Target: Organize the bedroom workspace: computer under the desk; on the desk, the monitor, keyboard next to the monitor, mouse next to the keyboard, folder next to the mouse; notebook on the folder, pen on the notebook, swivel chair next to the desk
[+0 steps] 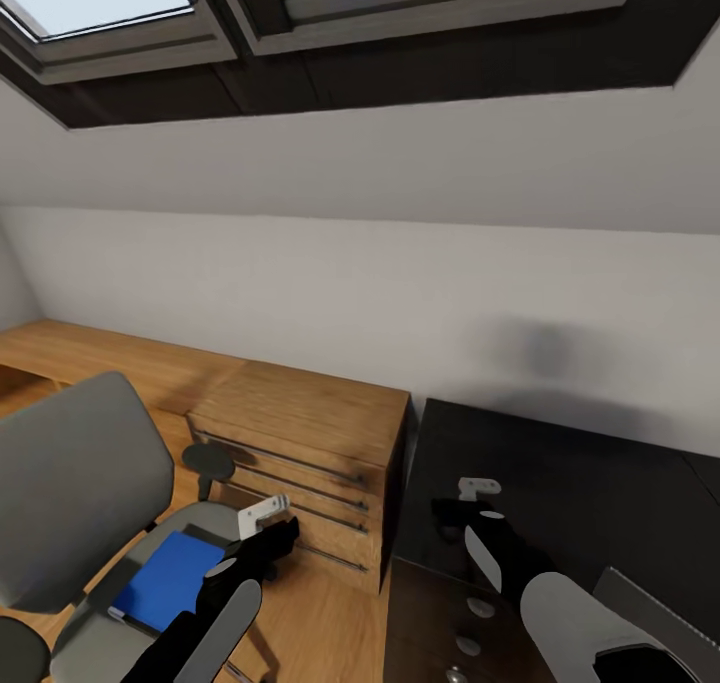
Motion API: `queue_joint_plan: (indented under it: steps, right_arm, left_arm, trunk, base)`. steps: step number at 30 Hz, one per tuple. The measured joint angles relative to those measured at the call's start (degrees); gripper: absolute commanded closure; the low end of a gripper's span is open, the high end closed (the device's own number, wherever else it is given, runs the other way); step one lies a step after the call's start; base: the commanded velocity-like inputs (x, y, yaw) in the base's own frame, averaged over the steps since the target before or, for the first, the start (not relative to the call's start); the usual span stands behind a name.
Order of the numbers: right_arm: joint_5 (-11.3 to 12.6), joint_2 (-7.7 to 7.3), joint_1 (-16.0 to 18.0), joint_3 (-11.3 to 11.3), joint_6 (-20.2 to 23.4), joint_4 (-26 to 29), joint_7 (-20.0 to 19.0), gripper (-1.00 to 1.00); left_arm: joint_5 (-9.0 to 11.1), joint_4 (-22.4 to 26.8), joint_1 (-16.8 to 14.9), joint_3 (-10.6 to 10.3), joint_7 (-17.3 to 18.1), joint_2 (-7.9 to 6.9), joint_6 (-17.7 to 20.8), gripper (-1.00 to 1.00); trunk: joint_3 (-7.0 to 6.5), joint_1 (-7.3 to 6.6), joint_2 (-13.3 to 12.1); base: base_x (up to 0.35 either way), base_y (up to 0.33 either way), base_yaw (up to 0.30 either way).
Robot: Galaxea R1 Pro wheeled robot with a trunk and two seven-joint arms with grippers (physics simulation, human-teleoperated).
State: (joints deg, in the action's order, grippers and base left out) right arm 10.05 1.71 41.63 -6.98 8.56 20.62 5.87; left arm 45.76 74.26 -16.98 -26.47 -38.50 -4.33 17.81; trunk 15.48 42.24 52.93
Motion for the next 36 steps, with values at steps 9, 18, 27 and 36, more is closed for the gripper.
queue_joint_plan:
  steps: [9, 18, 27, 36]
  right_arm:
    - [0.0, 0.0, 0.0, 0.0, 0.0, 0.0, 0.0, -1.0]
    - [0.0, 0.0, 0.0, 0.0, 0.0, 0.0, 0.0, -1.0]
    - [0.0, 0.0, 0.0, 0.0, 0.0, 0.0, 0.0, -1.0]
    - [0.0, 0.0, 0.0, 0.0, 0.0, 0.0, 0.0, -1.0]
  left_arm:
    - [0.0, -0.1, 0.0, -0.1, 0.0, 0.0, 0.0, -1.0]
    - [-0.1, -0.1, 0.0, -0.1, 0.0, 0.0, 0.0, -1.0]
    - [-0.1, -0.1, 0.0, -0.2, 0.0, 0.0, 0.0, -1.0]
    - [-0.2, -0.1, 0.0, -0.2, 0.0, 0.0, 0.0, -1.0]
  trunk:
    - [1.62, 1.98, 3.6]
    - [3.24, 3.96, 7.2]
    - [4.86, 5.93, 10.8]
    - [6.47, 7.91, 14.5]
  base:
    - [0.0, 0.0, 0.0]
    - [0.0, 0.0, 0.0]
    - [0.0, 0.0, 0.0]
    - [0.0, 0.0, 0.0]
